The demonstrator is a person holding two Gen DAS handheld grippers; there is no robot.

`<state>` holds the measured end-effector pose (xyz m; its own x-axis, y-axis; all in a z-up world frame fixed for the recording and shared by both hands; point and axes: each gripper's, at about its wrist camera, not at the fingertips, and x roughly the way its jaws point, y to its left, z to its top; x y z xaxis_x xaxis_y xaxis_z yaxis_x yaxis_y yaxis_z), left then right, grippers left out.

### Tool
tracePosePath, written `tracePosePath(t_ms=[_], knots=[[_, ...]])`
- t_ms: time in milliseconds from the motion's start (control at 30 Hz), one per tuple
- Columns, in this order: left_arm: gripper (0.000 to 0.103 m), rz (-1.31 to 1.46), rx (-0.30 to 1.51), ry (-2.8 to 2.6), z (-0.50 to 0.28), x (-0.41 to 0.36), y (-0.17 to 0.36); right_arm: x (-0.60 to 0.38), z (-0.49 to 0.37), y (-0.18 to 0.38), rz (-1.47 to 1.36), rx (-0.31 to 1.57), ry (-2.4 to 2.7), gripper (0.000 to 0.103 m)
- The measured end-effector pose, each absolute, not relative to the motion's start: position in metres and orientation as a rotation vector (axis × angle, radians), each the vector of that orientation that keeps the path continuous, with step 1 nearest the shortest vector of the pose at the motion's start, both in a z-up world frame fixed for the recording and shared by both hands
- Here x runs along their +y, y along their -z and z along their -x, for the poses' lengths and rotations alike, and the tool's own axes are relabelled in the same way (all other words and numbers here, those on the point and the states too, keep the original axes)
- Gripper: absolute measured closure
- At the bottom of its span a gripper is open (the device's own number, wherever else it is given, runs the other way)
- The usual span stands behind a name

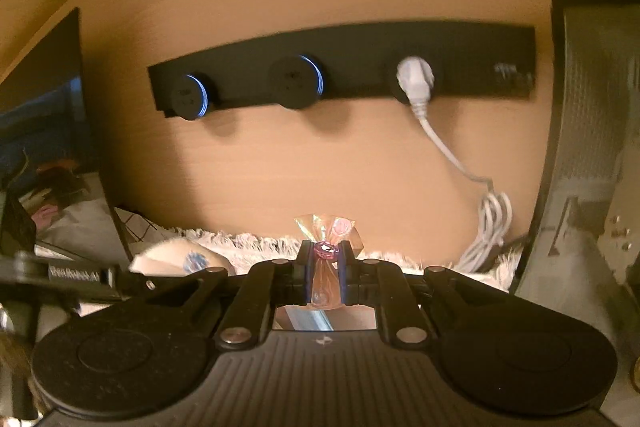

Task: Organize soft objects
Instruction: 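Carry the round case and the candy over the pink box with both grippers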

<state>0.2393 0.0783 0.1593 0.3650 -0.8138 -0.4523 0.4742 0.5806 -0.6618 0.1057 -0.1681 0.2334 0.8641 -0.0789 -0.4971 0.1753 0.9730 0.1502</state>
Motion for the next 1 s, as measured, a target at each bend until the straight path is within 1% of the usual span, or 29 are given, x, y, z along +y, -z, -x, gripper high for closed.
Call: tracePosePath(t_ms=[100, 200, 267, 433, 500, 633, 700, 1000], knots=[[0.053, 0.500, 0.892, 0.899, -0.247, 0.051, -0.130, -0.179, -0.117, -0.217, -0.253, 0.570, 0.102, 0.091], [0.055, 0.349, 0.987, 0.844, -0.252, 0.019, -0.099, -0.185, -0.128, -0.200, -0.288, 0.627, 0.090, 0.091], [0.048, 0.290, 0.985, 0.833, -0.251, 0.011, -0.089, -0.190, -0.134, -0.190, -0.305, 0.660, 0.089, 0.091], [0.048, 0.244, 0.973, 0.801, -0.244, 0.009, -0.100, -0.200, -0.146, -0.170, -0.385, 0.720, 0.054, 0.091], [0.051, 0.210, 0.961, 0.796, -0.239, 0.010, -0.108, -0.199, -0.151, -0.164, -0.410, 0.730, 0.033, 0.091], [0.051, 0.148, 0.938, 0.797, -0.232, 0.008, -0.125, -0.198, -0.161, -0.162, -0.384, 0.733, 0.052, 0.091], [0.058, 0.111, 0.937, 0.796, -0.231, 0.005, -0.130, -0.196, -0.169, -0.163, -0.357, 0.737, 0.069, 0.091], [0.058, 0.091, 0.913, 0.842, -0.241, -0.010, -0.114, -0.203, -0.163, -0.184, -0.369, 0.707, 0.086, 0.091]])
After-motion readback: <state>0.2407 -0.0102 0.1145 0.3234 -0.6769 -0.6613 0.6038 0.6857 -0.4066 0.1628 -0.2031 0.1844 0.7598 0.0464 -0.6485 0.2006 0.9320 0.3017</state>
